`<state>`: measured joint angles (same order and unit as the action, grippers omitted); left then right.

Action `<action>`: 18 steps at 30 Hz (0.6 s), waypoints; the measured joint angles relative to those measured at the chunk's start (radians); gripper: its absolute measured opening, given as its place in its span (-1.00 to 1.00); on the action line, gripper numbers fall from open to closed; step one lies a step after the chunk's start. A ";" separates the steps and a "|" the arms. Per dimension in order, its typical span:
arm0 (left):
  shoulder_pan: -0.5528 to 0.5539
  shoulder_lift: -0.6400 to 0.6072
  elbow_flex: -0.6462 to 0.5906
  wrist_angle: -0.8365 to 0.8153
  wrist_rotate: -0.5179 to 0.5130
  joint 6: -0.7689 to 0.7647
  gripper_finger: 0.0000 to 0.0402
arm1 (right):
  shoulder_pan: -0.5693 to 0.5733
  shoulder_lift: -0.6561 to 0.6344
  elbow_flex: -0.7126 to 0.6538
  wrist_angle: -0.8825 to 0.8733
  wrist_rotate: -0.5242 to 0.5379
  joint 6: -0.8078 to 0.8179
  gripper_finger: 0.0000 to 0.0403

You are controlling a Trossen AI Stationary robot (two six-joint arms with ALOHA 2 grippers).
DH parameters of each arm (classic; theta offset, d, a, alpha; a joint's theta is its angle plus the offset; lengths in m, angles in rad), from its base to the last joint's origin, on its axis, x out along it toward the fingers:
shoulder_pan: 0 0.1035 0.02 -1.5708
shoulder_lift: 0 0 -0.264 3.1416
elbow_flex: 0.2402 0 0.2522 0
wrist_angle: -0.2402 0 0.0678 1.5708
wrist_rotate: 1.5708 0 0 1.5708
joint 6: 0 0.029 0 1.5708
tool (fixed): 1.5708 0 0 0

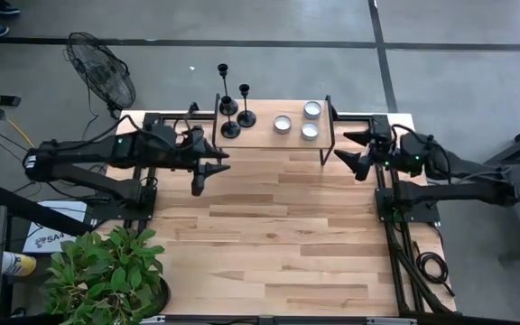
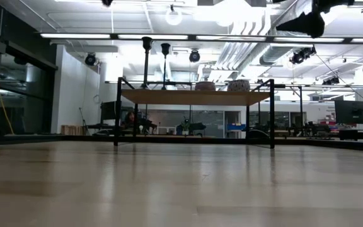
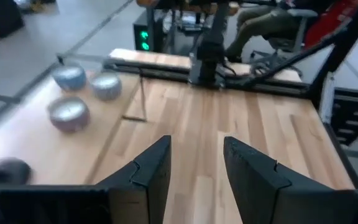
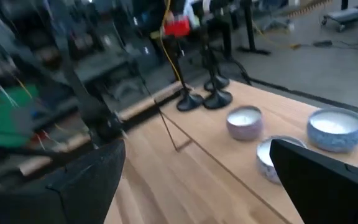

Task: Pick & Place candle stick holders
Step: Return to Home Position

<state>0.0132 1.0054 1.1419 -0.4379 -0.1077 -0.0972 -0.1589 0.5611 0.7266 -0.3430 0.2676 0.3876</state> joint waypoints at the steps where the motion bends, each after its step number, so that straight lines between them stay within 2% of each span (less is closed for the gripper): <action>1: 0.000 -0.013 -0.035 0.020 0.012 -0.009 -0.28 | 0.000 -0.023 -0.033 0.040 0.001 0.010 0.97; 7: 0.000 -0.150 -0.257 0.256 0.048 -0.054 -0.28 | -0.003 -0.136 -0.164 0.133 0.002 0.058 0.96; 12: 0.003 -0.325 -0.444 0.346 0.043 -0.097 -0.28 | -0.005 -0.218 -0.202 0.119 0.020 0.086 0.97; 18: 0.070 -0.562 -0.637 0.398 0.052 -0.173 -0.28 | -0.005 -0.285 -0.203 0.054 0.075 0.085 0.98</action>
<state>0.0834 0.4431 0.5049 -0.0395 -0.0552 -0.2705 -0.1635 0.2765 0.5240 -0.2894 0.3429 0.4721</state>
